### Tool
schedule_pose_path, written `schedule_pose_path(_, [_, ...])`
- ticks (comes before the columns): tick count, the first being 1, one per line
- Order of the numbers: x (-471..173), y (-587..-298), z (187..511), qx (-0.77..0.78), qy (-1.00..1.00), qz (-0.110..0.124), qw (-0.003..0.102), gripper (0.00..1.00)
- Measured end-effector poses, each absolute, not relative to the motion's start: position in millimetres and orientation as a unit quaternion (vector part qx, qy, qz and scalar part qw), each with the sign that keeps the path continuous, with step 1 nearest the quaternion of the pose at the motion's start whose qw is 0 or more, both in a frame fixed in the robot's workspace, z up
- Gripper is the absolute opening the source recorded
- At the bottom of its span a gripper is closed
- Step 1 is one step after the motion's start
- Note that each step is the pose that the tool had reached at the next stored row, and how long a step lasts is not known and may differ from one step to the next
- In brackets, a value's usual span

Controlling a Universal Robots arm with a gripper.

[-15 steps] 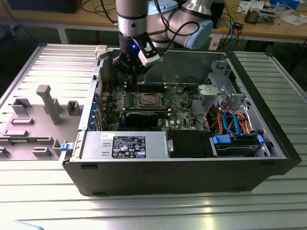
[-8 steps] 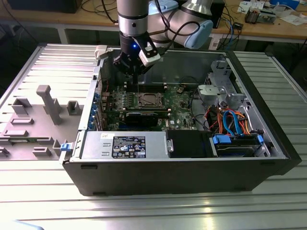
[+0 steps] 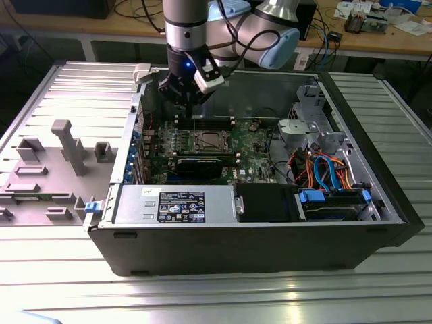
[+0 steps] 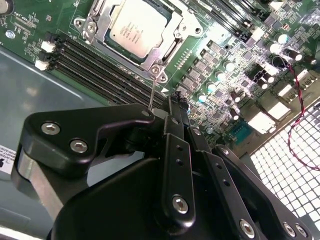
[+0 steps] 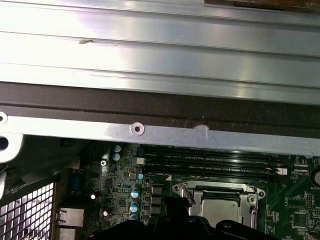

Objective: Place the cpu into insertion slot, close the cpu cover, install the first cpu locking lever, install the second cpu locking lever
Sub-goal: 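Install the first cpu locking lever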

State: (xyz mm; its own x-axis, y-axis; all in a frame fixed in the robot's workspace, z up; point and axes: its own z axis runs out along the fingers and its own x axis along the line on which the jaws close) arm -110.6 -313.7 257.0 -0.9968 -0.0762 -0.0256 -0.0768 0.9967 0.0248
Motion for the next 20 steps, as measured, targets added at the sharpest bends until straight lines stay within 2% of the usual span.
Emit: schedule_pose_path(20, [-97,-311,257,-0.038,0.999,0.013,0.012,0.11])
